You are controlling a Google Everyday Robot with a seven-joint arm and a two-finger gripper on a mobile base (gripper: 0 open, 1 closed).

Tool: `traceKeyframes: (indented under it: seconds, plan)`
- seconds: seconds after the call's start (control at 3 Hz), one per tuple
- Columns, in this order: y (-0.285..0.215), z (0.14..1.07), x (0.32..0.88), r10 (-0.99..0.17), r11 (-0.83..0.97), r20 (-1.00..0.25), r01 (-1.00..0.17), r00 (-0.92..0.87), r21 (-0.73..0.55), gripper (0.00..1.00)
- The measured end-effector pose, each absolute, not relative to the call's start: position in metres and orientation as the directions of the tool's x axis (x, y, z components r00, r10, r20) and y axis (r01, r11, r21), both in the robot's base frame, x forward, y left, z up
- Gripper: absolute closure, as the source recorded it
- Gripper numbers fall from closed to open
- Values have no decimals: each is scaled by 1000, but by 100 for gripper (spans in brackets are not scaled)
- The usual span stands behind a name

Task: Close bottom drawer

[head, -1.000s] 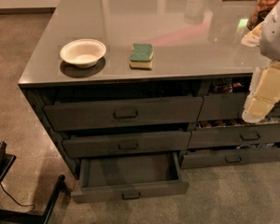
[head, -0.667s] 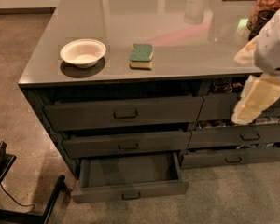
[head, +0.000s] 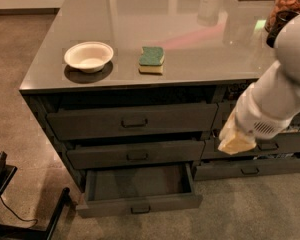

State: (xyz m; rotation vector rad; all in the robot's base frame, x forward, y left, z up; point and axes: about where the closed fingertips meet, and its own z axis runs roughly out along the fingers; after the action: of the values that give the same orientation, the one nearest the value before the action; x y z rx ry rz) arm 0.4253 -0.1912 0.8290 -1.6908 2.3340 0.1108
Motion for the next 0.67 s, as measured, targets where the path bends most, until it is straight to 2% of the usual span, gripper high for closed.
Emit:
traceKeyframes:
  seconds: [0.33, 0.67]
  plan:
    - [-192, 821, 420, -926, 318, -240, -945, -292, -76, 88]
    - [-192, 822, 421, -926, 318, -240, -945, -292, -78, 100]
